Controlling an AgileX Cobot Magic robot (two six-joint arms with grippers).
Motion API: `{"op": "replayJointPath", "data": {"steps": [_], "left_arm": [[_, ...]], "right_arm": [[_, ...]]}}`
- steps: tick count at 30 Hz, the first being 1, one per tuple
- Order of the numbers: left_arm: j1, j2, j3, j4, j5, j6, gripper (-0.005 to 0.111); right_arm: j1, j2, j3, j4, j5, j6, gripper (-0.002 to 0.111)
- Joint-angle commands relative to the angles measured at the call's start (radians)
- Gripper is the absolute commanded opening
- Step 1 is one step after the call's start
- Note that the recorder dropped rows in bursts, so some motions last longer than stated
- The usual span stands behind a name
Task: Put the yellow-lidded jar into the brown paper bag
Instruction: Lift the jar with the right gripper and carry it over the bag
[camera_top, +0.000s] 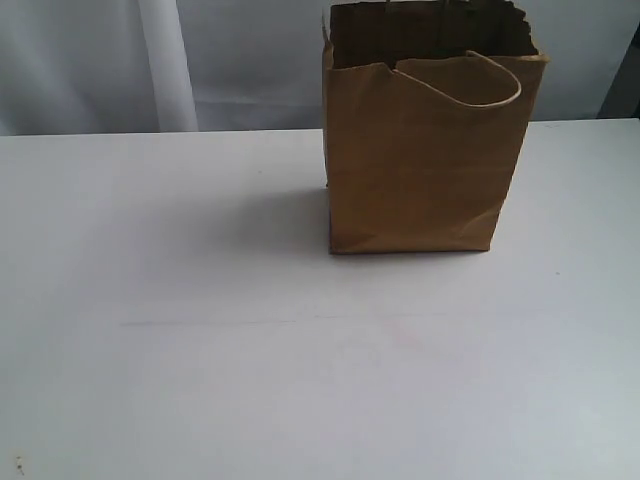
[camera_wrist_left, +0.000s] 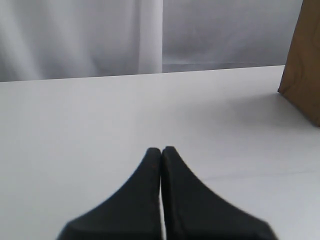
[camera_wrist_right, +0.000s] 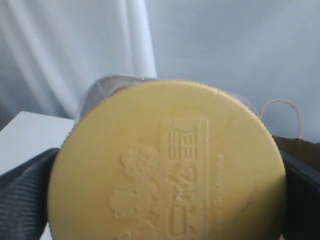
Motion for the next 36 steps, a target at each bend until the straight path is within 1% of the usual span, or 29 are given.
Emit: {"op": "replayJointPath", "data": {"steps": [1,5,10,13,20,29,36], "left_arm": [[-0.005,0.003,-0.002,-0.004,-0.009,-0.004,0.001],[-0.005,0.003,-0.002,-0.004,-0.009,-0.004,0.001],[-0.005,0.003,-0.002,-0.004,-0.009,-0.004,0.001],[-0.005,0.003,-0.002,-0.004,-0.009,-0.004,0.001],[-0.005,0.003,-0.002,-0.004,-0.009,-0.004,0.001],[-0.005,0.003,-0.002,-0.004,-0.009,-0.004,0.001],[-0.005,0.003,-0.002,-0.004,-0.009,-0.004,0.001]], "right_arm": [[-0.106,0.089,-0.090,-0.028,-0.010,-0.035,0.000],[-0.187,0.159,-0.112,-0.004,-0.009,-0.079,0.000],[-0.262,0.242,-0.112,0.076,0.025,-0.135,0.000],[-0.278,0.283,-0.112,0.075,0.025,-0.174,0.000],[-0.302,0.343,-0.112,0.067,0.025,-0.198,0.000],[-0.369,0.430,-0.112,0.107,0.025,-0.287,0.000],[-0.372,0.507,-0.112,0.112,0.025,-0.334,0.000]]}}
